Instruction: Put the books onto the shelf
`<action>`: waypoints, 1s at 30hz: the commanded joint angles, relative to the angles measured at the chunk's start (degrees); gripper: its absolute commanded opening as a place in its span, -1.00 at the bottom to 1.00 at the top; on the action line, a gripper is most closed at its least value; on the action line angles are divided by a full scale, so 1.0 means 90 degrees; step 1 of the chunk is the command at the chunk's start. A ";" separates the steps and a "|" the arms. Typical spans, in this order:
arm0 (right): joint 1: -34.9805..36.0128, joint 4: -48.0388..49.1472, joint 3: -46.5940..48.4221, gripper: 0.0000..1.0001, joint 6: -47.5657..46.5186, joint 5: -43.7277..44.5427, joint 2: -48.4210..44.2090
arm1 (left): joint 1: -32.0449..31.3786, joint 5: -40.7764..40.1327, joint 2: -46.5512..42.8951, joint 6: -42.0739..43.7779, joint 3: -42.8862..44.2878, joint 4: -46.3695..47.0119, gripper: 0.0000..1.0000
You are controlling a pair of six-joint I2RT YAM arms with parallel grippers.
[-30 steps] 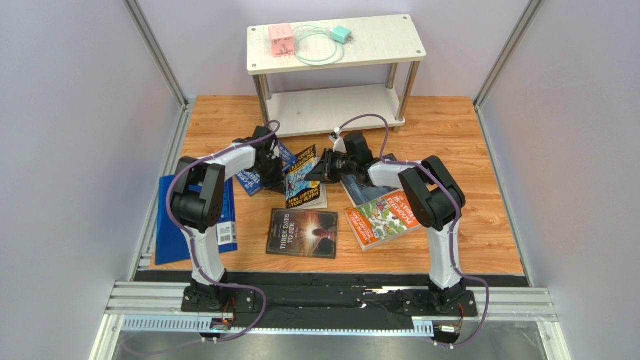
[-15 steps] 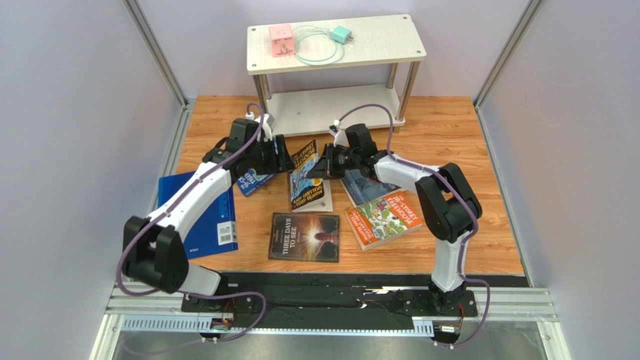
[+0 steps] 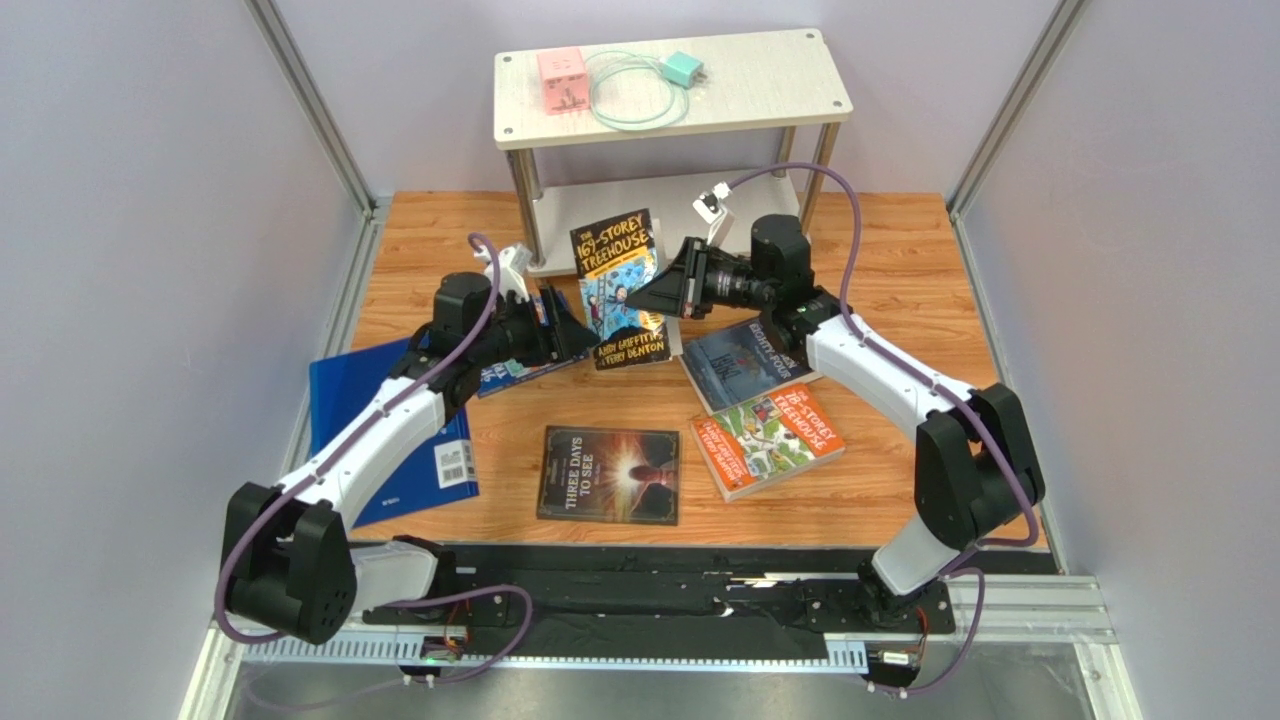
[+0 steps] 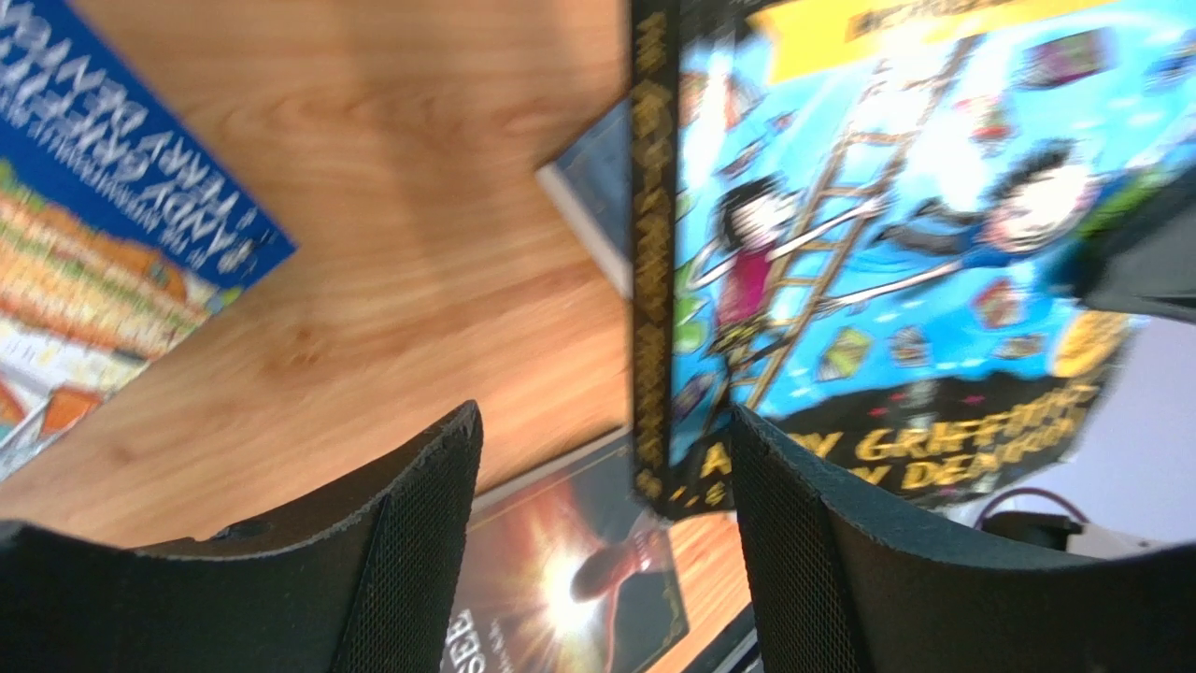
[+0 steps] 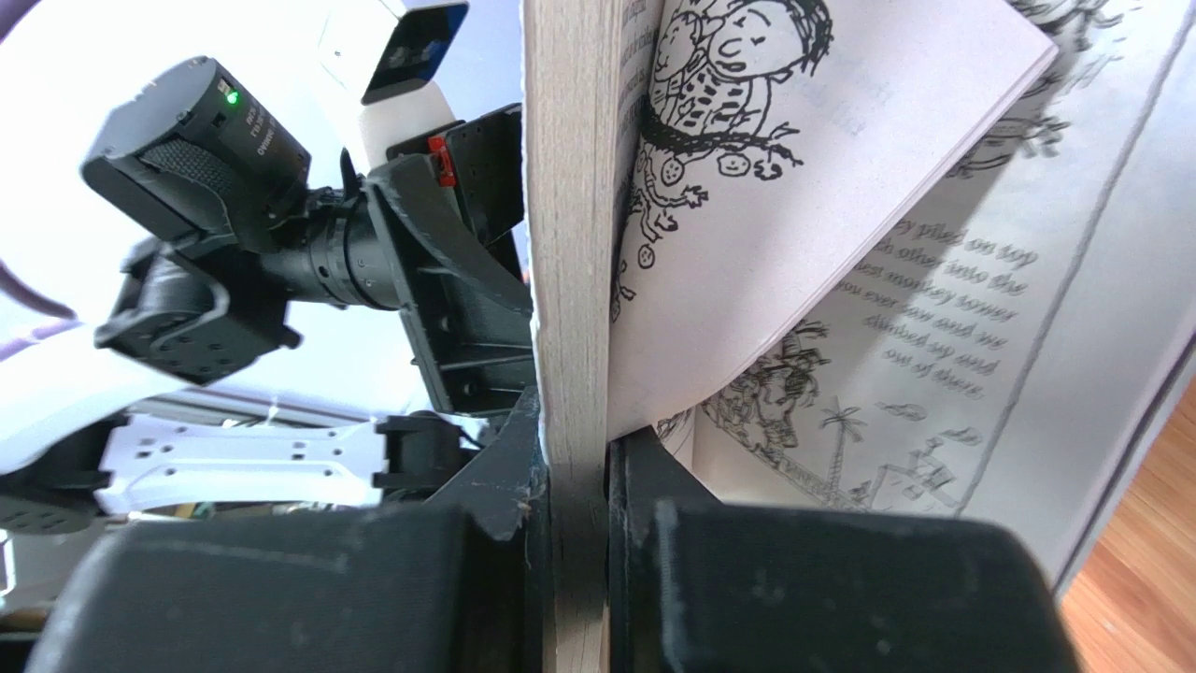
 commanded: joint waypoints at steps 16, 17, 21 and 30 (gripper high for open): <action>0.0281 0.2974 -0.0537 -1.00 0.1810 -0.1686 0.0341 | 0.0003 0.1508 0.0138 -0.1364 -0.0505 0.3781 -0.39; 0.0320 0.2944 -0.0479 -1.00 0.1791 -0.1706 0.0399 | 0.0003 0.1578 0.0274 -0.1453 -0.0495 0.4082 -0.68; 0.0340 0.1515 -0.0264 -0.70 0.0945 -0.1338 0.0400 | 0.0003 0.1686 0.0422 -0.1708 -0.0456 0.4417 -1.00; 0.0301 0.0082 -0.1063 1.00 0.0149 0.0529 -0.0693 | 0.0003 0.1198 0.0080 -0.1464 0.0090 0.3402 -1.00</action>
